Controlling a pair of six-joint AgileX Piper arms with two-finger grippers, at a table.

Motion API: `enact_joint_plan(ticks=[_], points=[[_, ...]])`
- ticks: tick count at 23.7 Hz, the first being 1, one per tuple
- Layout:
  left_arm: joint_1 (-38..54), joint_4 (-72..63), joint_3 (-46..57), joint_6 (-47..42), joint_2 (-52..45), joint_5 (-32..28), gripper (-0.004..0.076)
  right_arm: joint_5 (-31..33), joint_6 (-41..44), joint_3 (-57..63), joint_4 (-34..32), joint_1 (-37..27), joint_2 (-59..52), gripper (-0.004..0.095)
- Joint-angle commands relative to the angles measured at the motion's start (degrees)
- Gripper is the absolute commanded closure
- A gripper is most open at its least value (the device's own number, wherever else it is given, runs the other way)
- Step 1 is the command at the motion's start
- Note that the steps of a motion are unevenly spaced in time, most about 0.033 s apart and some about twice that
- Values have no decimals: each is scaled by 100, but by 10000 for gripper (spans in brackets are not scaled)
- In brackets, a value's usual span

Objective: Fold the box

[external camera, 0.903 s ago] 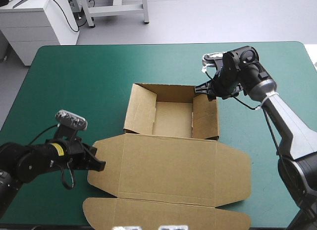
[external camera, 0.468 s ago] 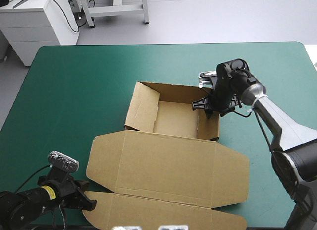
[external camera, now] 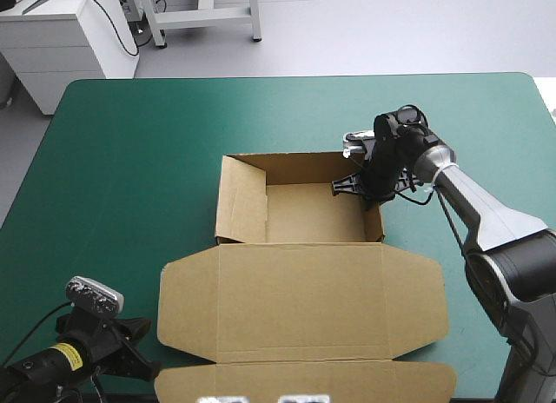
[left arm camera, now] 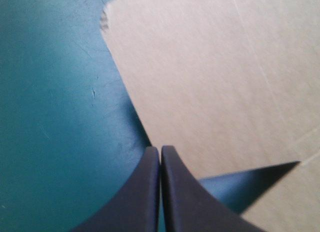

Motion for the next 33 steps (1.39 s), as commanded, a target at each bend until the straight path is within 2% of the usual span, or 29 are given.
enact_joint_plan(ticks=[1,8,12,15,19,25,29,33], points=[[-16,-58,-132,7,39,-290,732,129,-132,-103,28,1,-221,926],[-16,-58,-132,7,39,-290,732,-6,-126,-124,-94,1,-221,926],[-16,-58,-132,7,39,-290,732,222,-140,-124,-825,-58,-221,928],[-16,-58,-132,7,39,-290,732,249,-115,-124,-979,-384,-302,928],[-16,-58,-132,7,39,-290,732,188,-237,-124,-979,-1204,-539,928],[-16,-58,-132,7,39,-290,732,248,-685,-124,-1041,-3479,-800,928],[-16,-58,-132,7,39,-290,732,236,-759,-124,-1877,-4610,-811,928],[-16,-58,-132,7,39,-290,732,161,-759,-124,-1770,-5116,-800,926]])
